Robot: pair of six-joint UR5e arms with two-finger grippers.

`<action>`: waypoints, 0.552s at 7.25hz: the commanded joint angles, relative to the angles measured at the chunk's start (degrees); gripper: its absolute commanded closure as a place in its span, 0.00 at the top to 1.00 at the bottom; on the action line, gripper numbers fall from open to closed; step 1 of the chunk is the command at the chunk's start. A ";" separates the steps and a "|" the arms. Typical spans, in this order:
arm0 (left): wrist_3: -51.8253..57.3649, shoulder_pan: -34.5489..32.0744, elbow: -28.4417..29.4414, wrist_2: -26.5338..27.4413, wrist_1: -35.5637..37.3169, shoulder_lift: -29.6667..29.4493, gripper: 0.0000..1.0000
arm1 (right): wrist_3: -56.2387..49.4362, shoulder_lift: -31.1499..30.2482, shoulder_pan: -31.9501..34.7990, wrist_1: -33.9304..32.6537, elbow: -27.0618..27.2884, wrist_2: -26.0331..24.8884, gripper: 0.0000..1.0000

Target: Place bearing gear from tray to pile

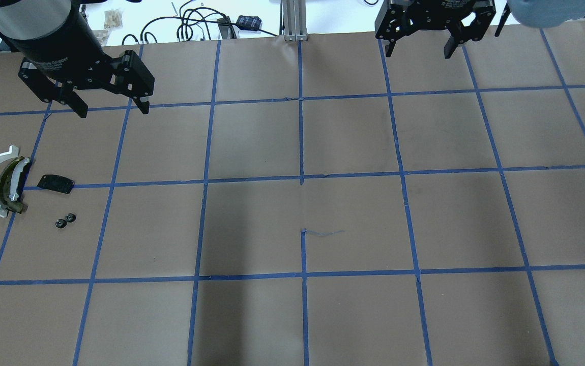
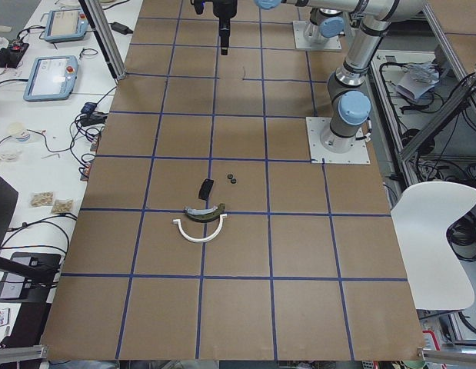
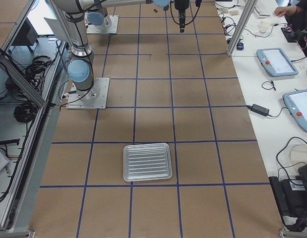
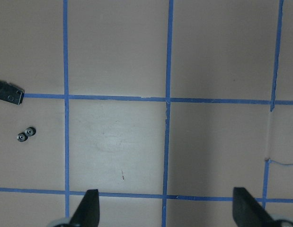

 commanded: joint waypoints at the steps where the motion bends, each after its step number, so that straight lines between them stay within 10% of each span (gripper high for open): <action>1: 0.09 0.04 0.16 -0.05 -0.05 -0.24 1.00 | -0.08 -0.12 0.10 1.89 -0.04 -0.15 1.00; 4: 0.09 0.13 0.07 -0.30 -0.04 0.02 1.00 | -0.08 -0.47 0.10 1.36 0.22 -0.24 1.00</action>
